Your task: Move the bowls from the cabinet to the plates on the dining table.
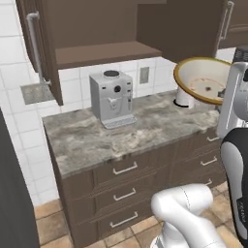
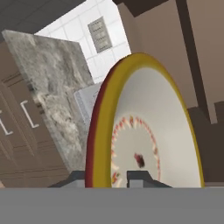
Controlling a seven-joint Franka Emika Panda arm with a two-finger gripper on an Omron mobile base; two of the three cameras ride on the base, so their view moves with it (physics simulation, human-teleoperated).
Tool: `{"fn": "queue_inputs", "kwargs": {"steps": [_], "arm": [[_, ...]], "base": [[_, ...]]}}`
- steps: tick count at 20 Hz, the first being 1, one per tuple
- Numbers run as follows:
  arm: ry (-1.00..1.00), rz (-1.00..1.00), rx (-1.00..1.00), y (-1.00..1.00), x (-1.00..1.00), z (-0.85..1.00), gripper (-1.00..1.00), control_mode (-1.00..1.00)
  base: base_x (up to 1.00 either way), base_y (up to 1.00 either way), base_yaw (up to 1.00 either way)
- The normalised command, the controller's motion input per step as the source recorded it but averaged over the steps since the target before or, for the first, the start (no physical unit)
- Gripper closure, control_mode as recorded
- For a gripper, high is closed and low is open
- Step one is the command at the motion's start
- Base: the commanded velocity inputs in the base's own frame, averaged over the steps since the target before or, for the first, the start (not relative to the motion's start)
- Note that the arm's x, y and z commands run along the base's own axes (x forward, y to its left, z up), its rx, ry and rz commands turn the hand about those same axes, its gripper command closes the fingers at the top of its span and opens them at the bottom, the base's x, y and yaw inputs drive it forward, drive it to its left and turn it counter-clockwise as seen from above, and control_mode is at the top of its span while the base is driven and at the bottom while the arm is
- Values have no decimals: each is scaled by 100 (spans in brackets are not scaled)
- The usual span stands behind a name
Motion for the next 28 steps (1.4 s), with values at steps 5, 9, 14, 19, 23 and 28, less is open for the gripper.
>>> {"fn": "queue_inputs", "kwargs": {"steps": [5, 9, 14, 19, 23, 28], "arm": [[0, 0, 0, 0, 0, 0, 100, 100], [0, 0, 0, 0, 0, 0, 100, 100], [0, 0, 0, 0, 0, 0, 100, 100], [0, 0, 0, 0, 0, 0, 100, 100], [0, 0, 0, 0, 0, 0, 100, 100], [0, 0, 0, 0, 0, 0, 100, 100]], "base": [[0, -23, -39], [0, -17, -42], [0, -14, -44], [0, -9, -45], [0, -7, -45], [0, -8, -45]]}}
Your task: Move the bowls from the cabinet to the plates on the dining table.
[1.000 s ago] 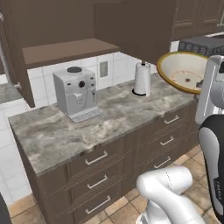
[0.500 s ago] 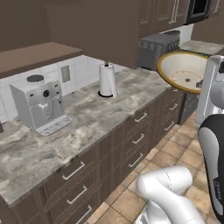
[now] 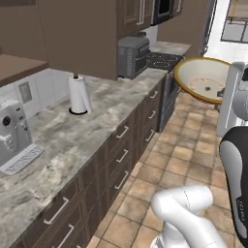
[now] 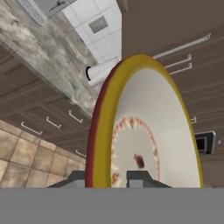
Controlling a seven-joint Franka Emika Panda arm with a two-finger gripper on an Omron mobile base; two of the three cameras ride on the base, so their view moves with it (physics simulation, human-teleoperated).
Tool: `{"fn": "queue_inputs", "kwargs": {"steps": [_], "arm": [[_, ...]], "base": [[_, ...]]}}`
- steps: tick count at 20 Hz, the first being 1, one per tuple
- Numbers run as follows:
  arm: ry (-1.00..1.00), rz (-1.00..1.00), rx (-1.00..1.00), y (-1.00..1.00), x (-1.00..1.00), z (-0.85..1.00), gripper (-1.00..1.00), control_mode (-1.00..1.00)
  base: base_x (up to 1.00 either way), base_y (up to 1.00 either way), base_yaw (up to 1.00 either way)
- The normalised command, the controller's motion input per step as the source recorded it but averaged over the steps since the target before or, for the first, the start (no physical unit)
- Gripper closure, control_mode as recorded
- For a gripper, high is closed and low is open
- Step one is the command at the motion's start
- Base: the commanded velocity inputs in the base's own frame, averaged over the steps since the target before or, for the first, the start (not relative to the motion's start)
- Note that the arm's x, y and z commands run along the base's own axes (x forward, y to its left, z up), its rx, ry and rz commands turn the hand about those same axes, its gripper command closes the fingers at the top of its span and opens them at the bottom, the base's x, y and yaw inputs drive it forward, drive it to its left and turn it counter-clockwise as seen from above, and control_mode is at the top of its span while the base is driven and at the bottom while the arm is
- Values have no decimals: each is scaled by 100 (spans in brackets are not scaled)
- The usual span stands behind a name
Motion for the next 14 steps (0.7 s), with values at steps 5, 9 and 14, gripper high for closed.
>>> {"fn": "queue_inputs", "kwargs": {"steps": [5, 9, 14], "arm": [[0, 0, 0, 0, 0, 0, 100, 100], [0, 0, 0, 0, 0, 0, 100, 100], [0, 0, 0, 0, 0, 0, 100, 100]], "base": [[0, -11, -45], [0, -12, -45], [0, -11, -43]]}}
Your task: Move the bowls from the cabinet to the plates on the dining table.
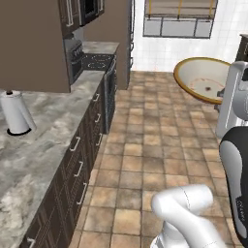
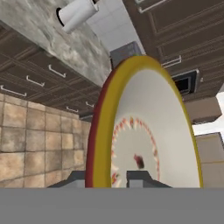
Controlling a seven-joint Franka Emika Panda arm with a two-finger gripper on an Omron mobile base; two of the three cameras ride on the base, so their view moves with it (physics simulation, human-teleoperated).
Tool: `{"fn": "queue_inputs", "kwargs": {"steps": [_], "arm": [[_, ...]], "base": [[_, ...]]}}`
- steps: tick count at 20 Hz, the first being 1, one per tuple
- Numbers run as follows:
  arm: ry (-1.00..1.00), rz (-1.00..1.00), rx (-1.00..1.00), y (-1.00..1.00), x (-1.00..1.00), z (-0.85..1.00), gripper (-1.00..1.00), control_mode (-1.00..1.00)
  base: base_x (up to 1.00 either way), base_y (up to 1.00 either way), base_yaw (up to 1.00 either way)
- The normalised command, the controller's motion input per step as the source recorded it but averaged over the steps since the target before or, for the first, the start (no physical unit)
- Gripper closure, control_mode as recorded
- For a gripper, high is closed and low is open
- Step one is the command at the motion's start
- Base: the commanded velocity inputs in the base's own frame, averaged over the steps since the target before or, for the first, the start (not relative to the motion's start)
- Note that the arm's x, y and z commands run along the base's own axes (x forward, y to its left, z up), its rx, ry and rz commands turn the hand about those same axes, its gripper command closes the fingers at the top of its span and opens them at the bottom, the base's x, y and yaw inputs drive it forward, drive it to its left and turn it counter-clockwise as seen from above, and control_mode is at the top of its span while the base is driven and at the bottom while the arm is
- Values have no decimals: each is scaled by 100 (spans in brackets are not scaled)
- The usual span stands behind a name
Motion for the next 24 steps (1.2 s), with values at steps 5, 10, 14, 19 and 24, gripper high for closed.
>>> {"fn": "queue_inputs", "kwargs": {"steps": [5, 10, 14, 19, 24], "arm": [[0, 0, 0, 0, 0, 0, 100, 100], [0, 0, 0, 0, 0, 0, 100, 100], [0, 0, 0, 0, 0, 0, 100, 100], [0, 0, 0, 0, 0, 0, 100, 100], [0, 0, 0, 0, 0, 0, 100, 100]], "base": [[1, -7, -42], [6, -6, -41], [20, -1, -38], [49, 11, -30], [72, 29, -24]]}}
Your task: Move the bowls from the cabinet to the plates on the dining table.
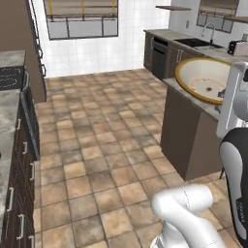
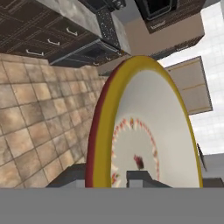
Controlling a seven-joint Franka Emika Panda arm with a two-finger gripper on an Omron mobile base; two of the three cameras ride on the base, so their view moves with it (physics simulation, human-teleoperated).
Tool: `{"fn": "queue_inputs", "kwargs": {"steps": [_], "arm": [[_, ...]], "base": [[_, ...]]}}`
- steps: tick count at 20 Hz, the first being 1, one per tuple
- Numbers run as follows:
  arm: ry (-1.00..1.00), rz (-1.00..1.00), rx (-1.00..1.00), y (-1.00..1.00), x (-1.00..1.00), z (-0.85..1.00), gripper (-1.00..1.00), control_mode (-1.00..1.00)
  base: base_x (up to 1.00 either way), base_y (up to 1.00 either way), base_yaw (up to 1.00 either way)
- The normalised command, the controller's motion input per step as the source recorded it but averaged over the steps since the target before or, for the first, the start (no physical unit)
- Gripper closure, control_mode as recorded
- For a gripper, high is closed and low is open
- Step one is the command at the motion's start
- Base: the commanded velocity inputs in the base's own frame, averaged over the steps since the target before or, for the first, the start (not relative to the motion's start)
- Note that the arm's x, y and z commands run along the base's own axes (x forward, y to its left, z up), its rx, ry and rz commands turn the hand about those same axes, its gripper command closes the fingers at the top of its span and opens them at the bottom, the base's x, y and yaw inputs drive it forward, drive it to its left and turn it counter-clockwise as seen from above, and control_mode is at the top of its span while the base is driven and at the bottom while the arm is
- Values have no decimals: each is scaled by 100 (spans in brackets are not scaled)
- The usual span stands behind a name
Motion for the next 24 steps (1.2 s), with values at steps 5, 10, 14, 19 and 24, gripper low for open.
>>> {"fn": "queue_inputs", "kwargs": {"steps": [5, 10, 14, 19, 24], "arm": [[0, 0, 0, 0, 0, 0, 100, 100], [0, 0, 0, 0, 0, 0, 100, 100], [0, 0, 0, 0, 0, 0, 100, 100], [0, 0, 0, 0, 0, 0, 100, 100], [0, 0, 0, 0, 0, 0, 100, 100]], "base": [[80, 38, -21], [80, 40, -21], [77, 39, -23], [72, 39, -26], [72, 42, -26]]}}
